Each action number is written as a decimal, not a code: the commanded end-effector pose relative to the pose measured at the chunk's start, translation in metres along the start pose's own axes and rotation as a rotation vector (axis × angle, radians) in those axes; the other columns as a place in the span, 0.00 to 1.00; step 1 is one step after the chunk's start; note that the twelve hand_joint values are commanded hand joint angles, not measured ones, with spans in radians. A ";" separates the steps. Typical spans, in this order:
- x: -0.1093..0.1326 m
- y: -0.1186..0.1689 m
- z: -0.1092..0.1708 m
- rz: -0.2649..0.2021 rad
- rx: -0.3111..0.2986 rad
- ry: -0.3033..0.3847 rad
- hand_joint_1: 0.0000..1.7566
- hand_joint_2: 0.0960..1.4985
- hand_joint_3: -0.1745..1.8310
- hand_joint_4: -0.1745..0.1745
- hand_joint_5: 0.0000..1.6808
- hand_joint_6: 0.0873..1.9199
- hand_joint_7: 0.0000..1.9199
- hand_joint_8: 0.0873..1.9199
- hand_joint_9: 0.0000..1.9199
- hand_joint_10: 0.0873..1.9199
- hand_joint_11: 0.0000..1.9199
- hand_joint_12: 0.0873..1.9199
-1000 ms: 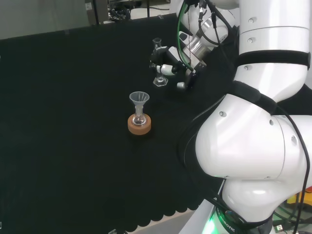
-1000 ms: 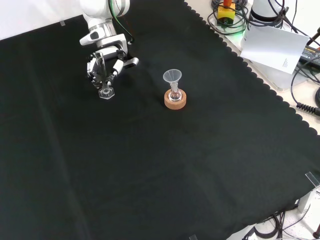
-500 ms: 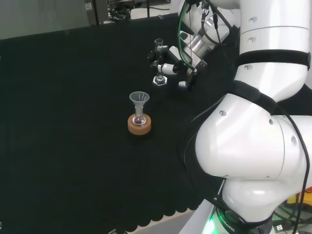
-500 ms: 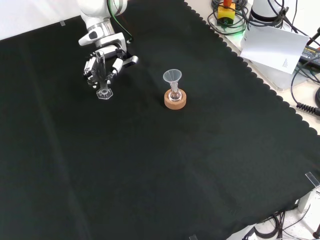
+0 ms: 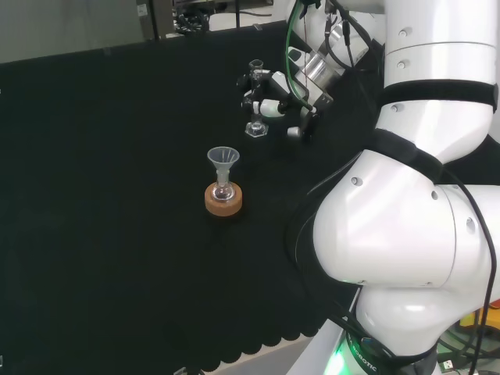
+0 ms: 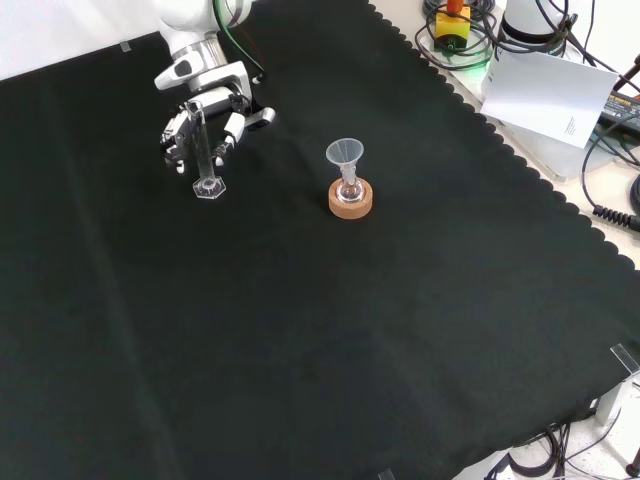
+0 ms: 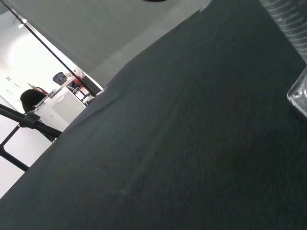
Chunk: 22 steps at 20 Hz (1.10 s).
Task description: Put the graduated cylinder back on the table.
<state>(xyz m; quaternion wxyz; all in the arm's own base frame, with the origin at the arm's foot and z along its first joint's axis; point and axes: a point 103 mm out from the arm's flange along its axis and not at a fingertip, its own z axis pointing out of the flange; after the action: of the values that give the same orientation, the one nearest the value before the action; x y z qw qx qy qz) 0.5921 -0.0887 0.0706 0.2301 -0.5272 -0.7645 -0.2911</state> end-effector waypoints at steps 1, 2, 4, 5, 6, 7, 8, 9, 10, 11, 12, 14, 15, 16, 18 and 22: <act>-0.001 0.001 -0.013 0.034 0.022 -0.012 0.50 0.66 0.00 0.37 0.22 0.14 0.19 0.29 0.42 0.00 0.20 0.66; -0.001 0.001 -0.016 0.036 0.023 -0.020 0.50 0.65 0.00 0.37 0.21 0.11 0.17 0.29 0.41 0.00 0.19 0.67; 0.000 0.000 -0.022 0.046 0.026 -0.038 0.49 0.65 0.00 0.39 0.21 0.07 0.14 0.29 0.38 0.00 0.16 0.68; 0.001 -0.001 -0.025 0.054 0.029 -0.047 0.48 0.64 0.00 0.39 0.20 0.06 0.12 0.29 0.37 0.00 0.14 0.69; 0.001 -0.002 -0.028 0.060 0.030 -0.054 0.48 0.64 0.00 0.40 0.20 0.04 0.10 0.28 0.35 0.00 0.13 0.69; 0.002 -0.004 -0.031 0.066 0.028 -0.063 0.47 0.64 0.00 0.40 0.20 0.03 0.09 0.28 0.34 0.00 0.12 0.70; 0.003 -0.005 -0.034 0.072 0.026 -0.074 0.47 0.64 0.00 0.40 0.19 0.02 0.08 0.28 0.33 0.00 0.11 0.70; 0.005 -0.008 -0.037 0.078 0.023 -0.091 0.47 0.64 0.00 0.40 0.19 0.01 0.08 0.28 0.33 0.00 0.10 0.70; 0.007 -0.010 -0.041 0.083 0.019 -0.112 0.47 0.64 0.00 0.40 0.19 0.01 0.07 0.28 0.32 0.00 0.10 0.71; 0.010 -0.012 -0.045 0.090 0.014 -0.133 0.46 0.64 0.00 0.40 0.19 0.00 0.07 0.28 0.32 0.00 0.09 0.71; 0.012 -0.015 -0.050 0.099 0.008 -0.152 0.46 0.64 0.00 0.40 0.19 0.00 0.07 0.28 0.32 0.00 0.09 0.71; 0.016 -0.020 -0.060 0.127 0.004 -0.190 0.46 0.64 0.00 0.40 0.19 0.00 0.07 0.28 0.31 0.00 0.08 0.71; 0.018 -0.022 -0.065 0.146 0.012 -0.202 0.46 0.64 0.00 0.40 0.19 0.00 0.06 0.29 0.30 0.00 0.07 0.71; 0.019 -0.024 -0.070 0.161 0.020 -0.216 0.46 0.63 0.00 0.41 0.19 0.00 0.06 0.29 0.30 0.00 0.06 0.71; 0.026 -0.030 -0.080 0.174 0.025 -0.268 0.46 0.63 0.00 0.41 0.18 0.00 0.05 0.28 0.29 0.00 0.06 0.72; 0.044 -0.041 -0.100 0.187 0.002 -0.325 0.46 0.63 0.00 0.41 0.18 0.00 0.05 0.28 0.29 0.00 0.05 0.72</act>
<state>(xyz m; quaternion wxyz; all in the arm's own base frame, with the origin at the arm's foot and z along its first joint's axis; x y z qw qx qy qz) 0.5652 -0.1250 0.1331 0.1746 -0.6034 -0.7482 -0.2137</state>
